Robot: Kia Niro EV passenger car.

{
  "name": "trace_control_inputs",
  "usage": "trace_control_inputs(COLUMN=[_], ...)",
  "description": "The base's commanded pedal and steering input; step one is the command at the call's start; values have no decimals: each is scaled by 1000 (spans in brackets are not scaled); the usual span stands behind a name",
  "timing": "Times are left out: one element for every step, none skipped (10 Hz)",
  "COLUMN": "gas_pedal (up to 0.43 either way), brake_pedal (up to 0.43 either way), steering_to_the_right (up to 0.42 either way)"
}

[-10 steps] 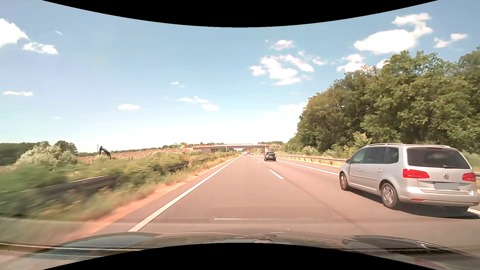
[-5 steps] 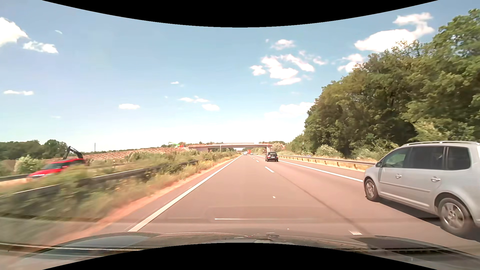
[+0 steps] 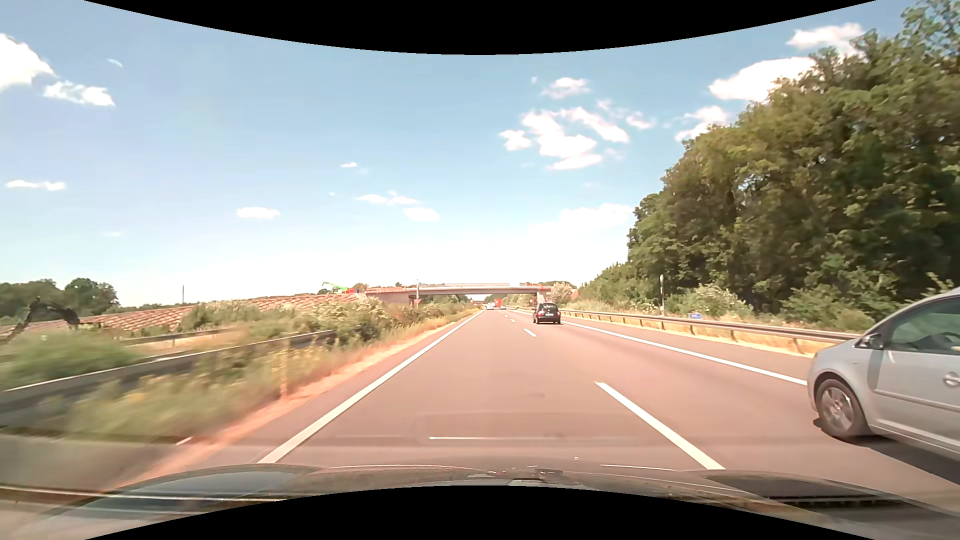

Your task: Follow the waypoints while adhering to traffic rules and regulations

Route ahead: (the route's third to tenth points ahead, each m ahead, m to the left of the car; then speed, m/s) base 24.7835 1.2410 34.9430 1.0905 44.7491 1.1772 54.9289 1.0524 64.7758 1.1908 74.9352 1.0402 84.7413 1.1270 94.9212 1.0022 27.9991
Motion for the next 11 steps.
trace_control_inputs(gas_pedal=[150,150,150,150,150,150,150,150,150,150,150], brake_pedal=[0,0,0,0,0,0,0,0,0,0,0], steering_to_the_right=[-2,-3,-3,-3,-3,-3,-3,-3,-3,-3,-3])
